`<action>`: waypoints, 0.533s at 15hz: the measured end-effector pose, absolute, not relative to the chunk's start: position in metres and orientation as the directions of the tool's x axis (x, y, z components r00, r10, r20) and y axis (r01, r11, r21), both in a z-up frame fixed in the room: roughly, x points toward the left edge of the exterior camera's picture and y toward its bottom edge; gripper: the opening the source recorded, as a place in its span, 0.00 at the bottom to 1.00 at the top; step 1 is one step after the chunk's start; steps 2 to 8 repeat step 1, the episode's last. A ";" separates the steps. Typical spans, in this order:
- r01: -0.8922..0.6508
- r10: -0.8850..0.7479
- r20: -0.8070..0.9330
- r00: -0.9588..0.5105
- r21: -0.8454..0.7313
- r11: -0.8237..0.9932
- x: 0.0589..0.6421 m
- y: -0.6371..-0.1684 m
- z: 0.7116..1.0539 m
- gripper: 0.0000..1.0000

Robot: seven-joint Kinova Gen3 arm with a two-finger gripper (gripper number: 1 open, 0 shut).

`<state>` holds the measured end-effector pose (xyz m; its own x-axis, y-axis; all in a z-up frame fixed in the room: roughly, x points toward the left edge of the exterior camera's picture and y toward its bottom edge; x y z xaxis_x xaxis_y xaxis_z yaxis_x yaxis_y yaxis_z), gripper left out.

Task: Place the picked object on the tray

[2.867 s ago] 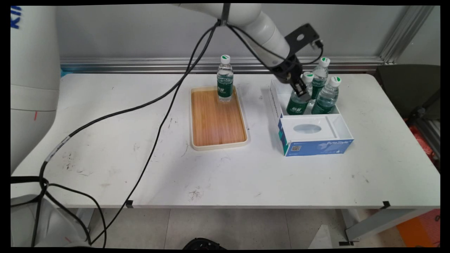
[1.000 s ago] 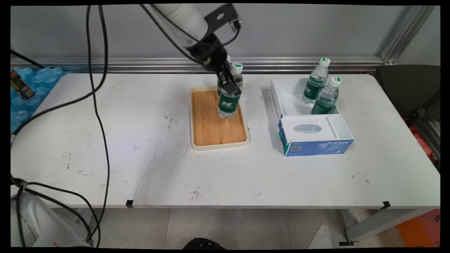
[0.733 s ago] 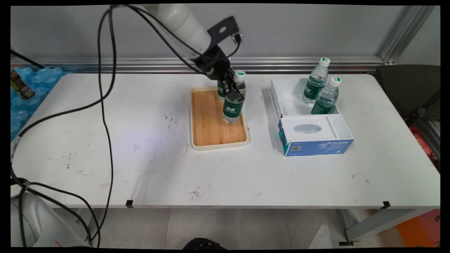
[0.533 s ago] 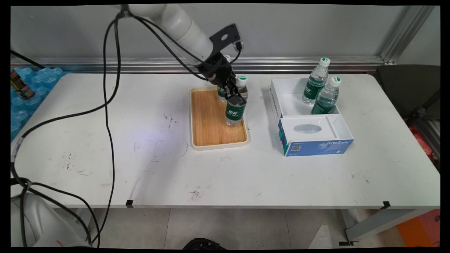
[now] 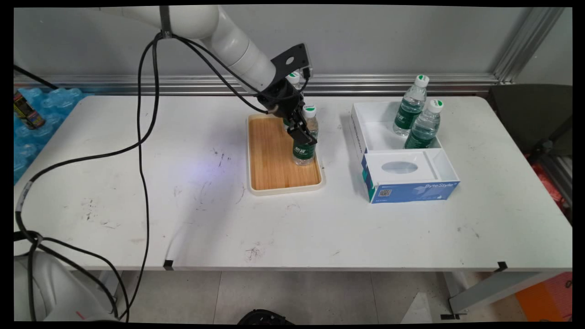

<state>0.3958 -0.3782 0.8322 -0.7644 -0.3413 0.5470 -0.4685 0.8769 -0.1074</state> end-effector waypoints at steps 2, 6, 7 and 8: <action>-0.466 -0.339 0.547 -0.766 -0.109 0.878 0.397 -0.378 0.831 1.00; -0.466 -0.339 0.547 -0.766 -0.109 0.878 0.397 -0.378 0.831 1.00; -0.466 -0.339 0.547 -0.766 -0.109 0.878 0.397 -0.378 0.831 1.00; -0.466 -0.339 0.547 -0.766 -0.109 0.878 0.397 -0.378 0.831 1.00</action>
